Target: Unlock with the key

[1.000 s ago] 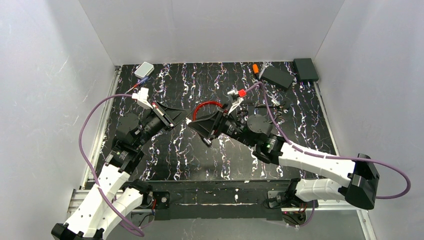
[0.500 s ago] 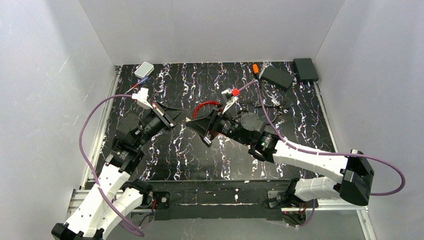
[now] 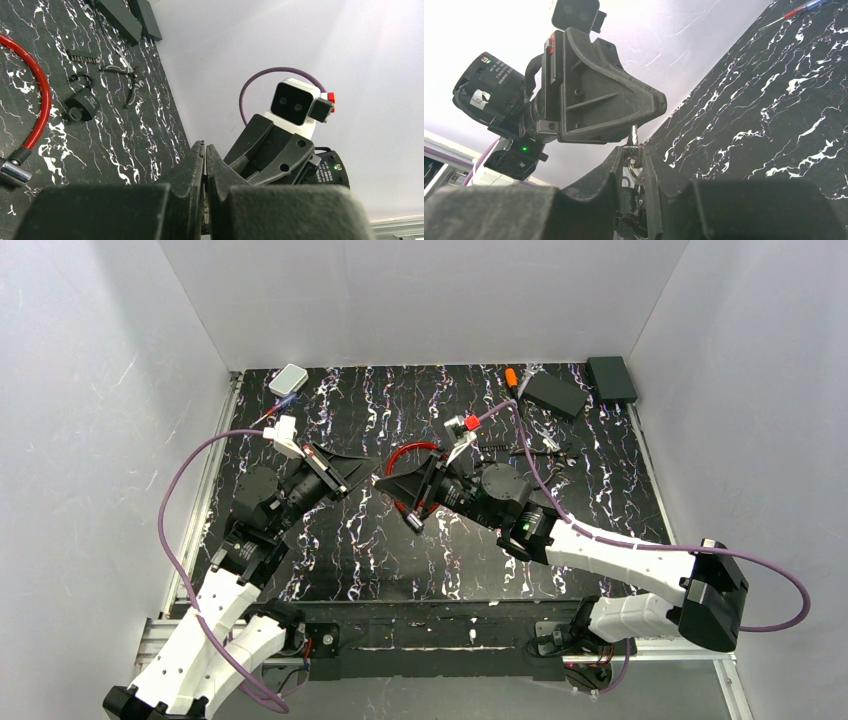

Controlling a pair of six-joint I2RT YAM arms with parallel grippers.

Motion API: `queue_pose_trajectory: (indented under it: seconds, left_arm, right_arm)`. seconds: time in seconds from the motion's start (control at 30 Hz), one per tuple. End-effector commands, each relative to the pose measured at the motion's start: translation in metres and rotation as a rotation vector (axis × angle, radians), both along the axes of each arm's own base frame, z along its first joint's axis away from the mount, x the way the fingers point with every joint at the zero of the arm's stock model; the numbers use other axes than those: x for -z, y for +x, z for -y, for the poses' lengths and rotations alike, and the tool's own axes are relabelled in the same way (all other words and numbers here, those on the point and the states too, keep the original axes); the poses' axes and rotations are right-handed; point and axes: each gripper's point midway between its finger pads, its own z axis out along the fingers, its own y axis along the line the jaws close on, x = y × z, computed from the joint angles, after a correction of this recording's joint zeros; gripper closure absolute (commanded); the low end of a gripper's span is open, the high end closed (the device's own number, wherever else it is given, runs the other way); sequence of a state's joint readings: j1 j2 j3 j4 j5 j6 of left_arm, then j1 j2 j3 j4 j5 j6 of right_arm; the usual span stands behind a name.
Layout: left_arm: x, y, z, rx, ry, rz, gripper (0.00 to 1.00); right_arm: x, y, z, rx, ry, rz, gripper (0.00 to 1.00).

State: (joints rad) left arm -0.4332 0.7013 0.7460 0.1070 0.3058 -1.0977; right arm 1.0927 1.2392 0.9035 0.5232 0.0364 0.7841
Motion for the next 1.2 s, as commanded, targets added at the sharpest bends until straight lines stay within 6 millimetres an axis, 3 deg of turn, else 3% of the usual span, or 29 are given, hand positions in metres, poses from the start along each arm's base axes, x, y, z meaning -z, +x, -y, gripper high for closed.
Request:
queue_pose_trajectory:
  seconds: [0.0,0.23,0.37,0.43,0.53,0.6,0.7,0.97,1.17]
  left_arm:
    - [-0.004,0.002,-0.002,-0.014,-0.011,0.024,1.0]
    - [-0.001,0.003,-0.003,-0.022,-0.011,0.02,1.0]
    - [0.004,0.004,-0.003,-0.032,-0.014,0.003,1.0]
    - [0.007,0.005,-0.004,-0.037,-0.011,-0.002,0.84]
    - [0.014,0.006,-0.006,-0.05,0.002,-0.01,0.51]
    - [0.019,0.007,-0.008,-0.062,0.021,-0.015,0.4]
    - [0.036,0.007,-0.012,-0.078,0.105,-0.064,0.31]
    - [0.091,0.012,-0.024,-0.112,0.328,-0.256,0.33]
    - [0.13,0.016,-0.03,-0.135,0.436,-0.427,0.38]
  right_arm:
    - [-0.034,-0.001,0.0,-0.01,0.081,0.045,0.73]
    - [-0.028,-0.001,-0.001,-0.023,0.093,0.022,0.99]
    - [-0.026,0.0,0.003,-0.017,0.092,0.011,0.99]
    - [-0.021,0.003,0.007,-0.006,0.078,-0.003,0.99]
    - [-0.011,0.01,0.016,0.026,0.059,-0.033,0.99]
    - [-0.008,0.013,0.024,0.041,0.048,-0.043,0.99]
    - [0.004,0.016,0.038,0.068,0.0,-0.057,0.99]
    - [0.044,0.025,0.089,0.156,-0.104,-0.121,0.99]
    - [0.063,0.026,0.106,0.167,-0.166,-0.164,0.99]
